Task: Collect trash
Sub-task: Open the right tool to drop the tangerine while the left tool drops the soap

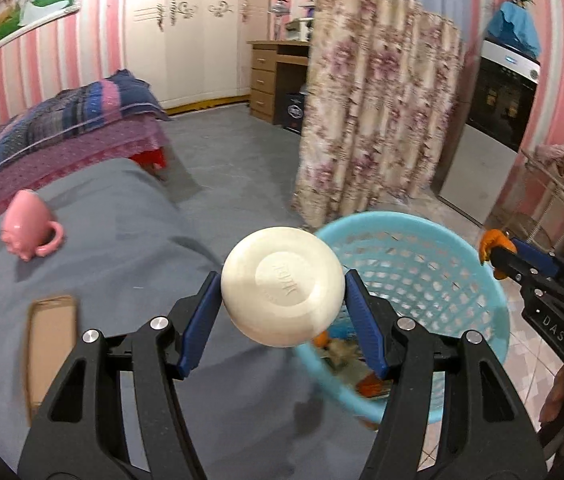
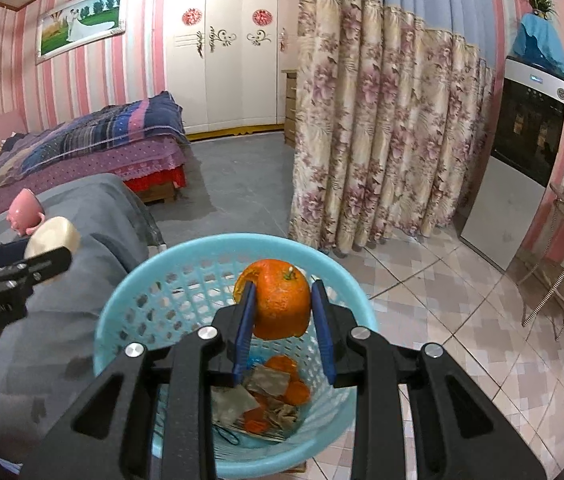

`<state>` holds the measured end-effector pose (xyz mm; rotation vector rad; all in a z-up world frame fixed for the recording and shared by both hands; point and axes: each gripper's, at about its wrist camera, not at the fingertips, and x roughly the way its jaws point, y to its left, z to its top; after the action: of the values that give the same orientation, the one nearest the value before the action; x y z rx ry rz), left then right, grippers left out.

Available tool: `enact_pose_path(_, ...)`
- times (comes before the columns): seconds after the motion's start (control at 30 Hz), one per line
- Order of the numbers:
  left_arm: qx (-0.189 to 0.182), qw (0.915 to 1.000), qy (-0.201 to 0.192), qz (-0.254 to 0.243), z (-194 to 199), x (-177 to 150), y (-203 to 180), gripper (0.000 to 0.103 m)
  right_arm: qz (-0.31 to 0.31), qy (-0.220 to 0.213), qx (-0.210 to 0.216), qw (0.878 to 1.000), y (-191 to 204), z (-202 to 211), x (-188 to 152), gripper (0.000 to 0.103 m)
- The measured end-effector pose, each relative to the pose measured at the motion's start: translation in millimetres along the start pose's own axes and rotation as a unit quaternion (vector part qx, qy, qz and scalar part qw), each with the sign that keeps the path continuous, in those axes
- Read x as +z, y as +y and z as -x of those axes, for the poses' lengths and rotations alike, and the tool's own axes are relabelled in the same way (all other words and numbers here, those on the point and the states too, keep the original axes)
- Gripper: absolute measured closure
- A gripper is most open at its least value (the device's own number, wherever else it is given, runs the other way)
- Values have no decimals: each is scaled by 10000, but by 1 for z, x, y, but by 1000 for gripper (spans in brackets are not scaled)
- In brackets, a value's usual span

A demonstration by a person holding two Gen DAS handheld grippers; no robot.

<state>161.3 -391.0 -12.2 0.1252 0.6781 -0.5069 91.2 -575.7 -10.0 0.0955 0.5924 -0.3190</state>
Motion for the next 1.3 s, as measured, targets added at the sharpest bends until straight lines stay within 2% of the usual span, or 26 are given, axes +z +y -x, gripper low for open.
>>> enact_pose_path(0.37,-168,9995,102,-231,-29,0,-39,41,-216,-9,-29,9998,-29,-11,-3,74)
enact_pose_path(0.4,-165,9995,112,-245,-31,1,-39,39,-239,-7,-23,9997,-31,-12,-4,74)
enact_pose_path(0.43,-152,9995,101,-245,-31,1,-39,31,-252,-1,-16,9997,-32,-13,-4,74)
enact_pose_path(0.47,-126,9997,53,-222,-30,2,-37,25,-259,6,-11,9997,-32,-14,-4,74)
enact_pose_path(0.57,-120,9998,-24,-136,-26,5,-28,20,-261,35,14,9997,-31,-16,-6,74)
enact_pose_path(0.77,144,9998,-142,-11,-15,4,-4,12,-291,84,77,9995,-25,-20,-11,74)
enact_pose_path(0.93,454,9986,-269,-10,5,-3,14,7,-359,161,164,9991,-8,-29,-16,74)
enact_pose_path(1.17,729,9967,-349,101,35,-8,48,6,-503,256,303,9979,10,-44,-16,73)
enact_pose_path(1.2,750,9965,-342,127,39,-9,53,6,-506,283,296,9979,15,-48,-15,69)
enact_pose_path(1.27,784,9961,-340,199,46,-10,62,6,-513,290,243,9980,22,-51,-14,51)
enact_pose_path(1.3,796,9959,-342,248,49,-11,67,6,-530,265,208,9980,26,-51,-14,35)
